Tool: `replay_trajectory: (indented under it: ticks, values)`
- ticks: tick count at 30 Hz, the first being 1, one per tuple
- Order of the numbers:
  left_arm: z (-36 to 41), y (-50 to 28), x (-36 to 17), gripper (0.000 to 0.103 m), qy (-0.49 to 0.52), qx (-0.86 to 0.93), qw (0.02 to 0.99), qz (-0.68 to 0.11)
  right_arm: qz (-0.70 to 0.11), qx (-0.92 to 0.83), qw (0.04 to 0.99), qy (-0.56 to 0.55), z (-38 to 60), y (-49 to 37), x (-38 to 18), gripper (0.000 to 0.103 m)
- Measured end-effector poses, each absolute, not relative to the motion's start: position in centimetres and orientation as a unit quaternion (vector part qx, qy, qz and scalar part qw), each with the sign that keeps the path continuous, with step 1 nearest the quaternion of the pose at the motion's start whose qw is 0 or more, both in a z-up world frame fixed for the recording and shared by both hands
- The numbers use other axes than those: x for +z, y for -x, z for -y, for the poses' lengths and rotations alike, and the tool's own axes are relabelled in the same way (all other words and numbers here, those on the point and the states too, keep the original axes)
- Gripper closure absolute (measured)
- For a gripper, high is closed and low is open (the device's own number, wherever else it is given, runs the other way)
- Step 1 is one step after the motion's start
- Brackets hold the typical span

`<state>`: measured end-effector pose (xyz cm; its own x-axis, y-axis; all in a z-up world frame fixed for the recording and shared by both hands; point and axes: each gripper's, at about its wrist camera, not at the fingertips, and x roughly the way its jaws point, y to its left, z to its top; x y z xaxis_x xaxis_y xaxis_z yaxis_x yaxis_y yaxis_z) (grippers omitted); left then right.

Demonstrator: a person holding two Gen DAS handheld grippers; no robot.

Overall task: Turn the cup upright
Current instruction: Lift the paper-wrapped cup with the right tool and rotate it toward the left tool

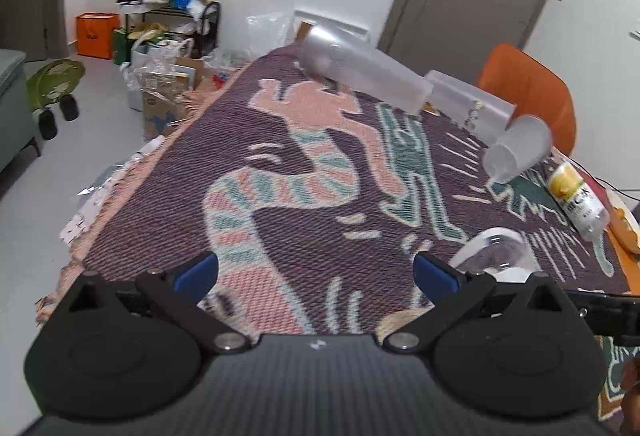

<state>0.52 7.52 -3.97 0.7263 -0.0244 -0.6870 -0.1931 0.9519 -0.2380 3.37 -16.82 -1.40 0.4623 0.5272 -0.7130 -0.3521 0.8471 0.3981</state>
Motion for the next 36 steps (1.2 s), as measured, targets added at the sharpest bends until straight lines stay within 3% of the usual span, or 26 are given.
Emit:
replay_trajectory:
  ticks: [12,36]
  values:
    - [-5.6,-4.0,-3.6,0.0,0.19,-0.046,0.888,-0.417,-0.412,0.203,0.879,-0.126,20.7,-2.3,-2.2,0.011]
    - [0.5,-11.3,-6.1,0.002,0.141,-0.124,0.827,-0.53,-0.394,0.119,0.894,-0.175,26.6,-1.5,-6.1,0.009]
